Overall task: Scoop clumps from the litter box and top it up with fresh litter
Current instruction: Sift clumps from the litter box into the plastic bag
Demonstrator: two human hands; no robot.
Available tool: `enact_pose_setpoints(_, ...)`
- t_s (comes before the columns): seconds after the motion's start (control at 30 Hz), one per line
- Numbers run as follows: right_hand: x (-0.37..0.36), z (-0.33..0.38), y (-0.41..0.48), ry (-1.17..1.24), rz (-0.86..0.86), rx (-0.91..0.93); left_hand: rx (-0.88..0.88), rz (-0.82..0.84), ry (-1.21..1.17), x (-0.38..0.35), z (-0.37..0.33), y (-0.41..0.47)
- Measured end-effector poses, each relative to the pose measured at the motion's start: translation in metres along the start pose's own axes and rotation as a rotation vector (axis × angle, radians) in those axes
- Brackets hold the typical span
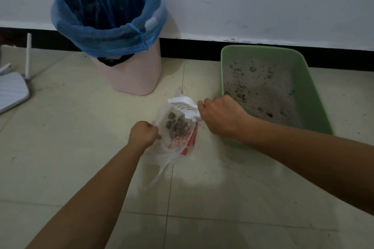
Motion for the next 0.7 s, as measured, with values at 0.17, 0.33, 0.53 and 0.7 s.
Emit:
enact_pose_setpoints(0.17, 0.016, -0.043, -0.028, 0.035, -0.114, -0.079, -0.03, -0.188, 0.204, 0.006, -0.033, -0.008)
enact_pose_setpoints(0.33, 0.01, -0.123, -0.071, 0.194, -0.184, -0.381, -0.276, -0.457, 0.184, -0.001, -0.097, -0.03)
enact_pose_setpoints(0.53, -0.039, -0.208, -0.115, 0.165, -0.137, -0.649, -0.341, -0.219, -0.024, -0.053, -0.181, -0.022)
enact_pose_setpoints(0.7, -0.067, -0.241, -0.109, 0.018, -0.058, -0.652, -0.338, -0.188, 0.047, -0.085, -0.237, -0.003)
Point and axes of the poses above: each hand's wrist, its own y-axis towards the middle knuckle, its own x-axis out of the back of the hand, z = x × y, the point moved 4 cm from there along y, towards the middle knuckle, and after that the axes turned 12 degrees about y, right-handed, at the moved point
